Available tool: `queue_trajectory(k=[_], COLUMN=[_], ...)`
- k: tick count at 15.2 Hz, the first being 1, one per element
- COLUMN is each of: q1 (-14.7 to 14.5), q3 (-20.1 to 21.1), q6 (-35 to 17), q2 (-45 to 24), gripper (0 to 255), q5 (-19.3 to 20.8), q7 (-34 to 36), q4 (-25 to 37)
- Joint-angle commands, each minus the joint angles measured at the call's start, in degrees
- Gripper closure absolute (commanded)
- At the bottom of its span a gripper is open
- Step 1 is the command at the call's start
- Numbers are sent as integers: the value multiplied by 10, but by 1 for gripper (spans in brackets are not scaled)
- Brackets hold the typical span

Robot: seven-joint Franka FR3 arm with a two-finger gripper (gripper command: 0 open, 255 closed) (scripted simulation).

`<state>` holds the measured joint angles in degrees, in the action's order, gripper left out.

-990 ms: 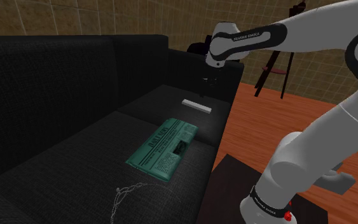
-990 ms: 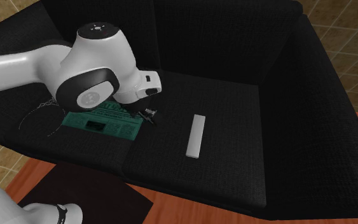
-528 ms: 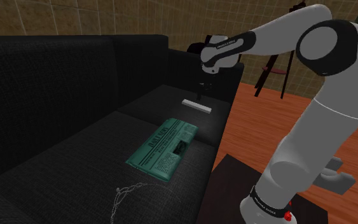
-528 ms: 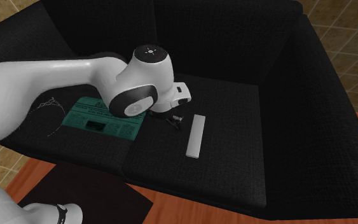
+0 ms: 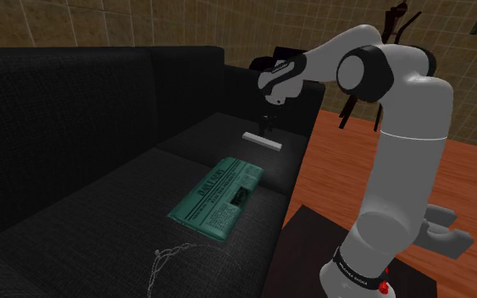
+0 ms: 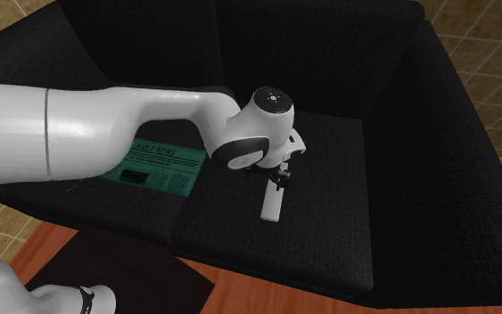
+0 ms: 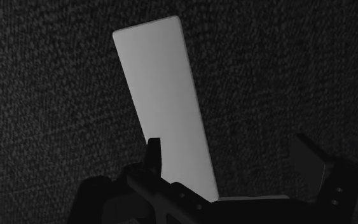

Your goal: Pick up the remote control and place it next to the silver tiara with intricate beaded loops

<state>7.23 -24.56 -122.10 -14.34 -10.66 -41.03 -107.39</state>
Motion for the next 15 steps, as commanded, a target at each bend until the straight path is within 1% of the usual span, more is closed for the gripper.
queue_trajectory(k=[1,3,10,15], q1=[18,37,40,41], q3=[4,11,20,21], q6=[9,17,-24,-28], q2=[-53,-98,-124,-126], gripper=[0,0,0,0], q5=[-27,-47,-61,-62], q7=[-29,-50,-59,-60], q4=[52,97,79,78])
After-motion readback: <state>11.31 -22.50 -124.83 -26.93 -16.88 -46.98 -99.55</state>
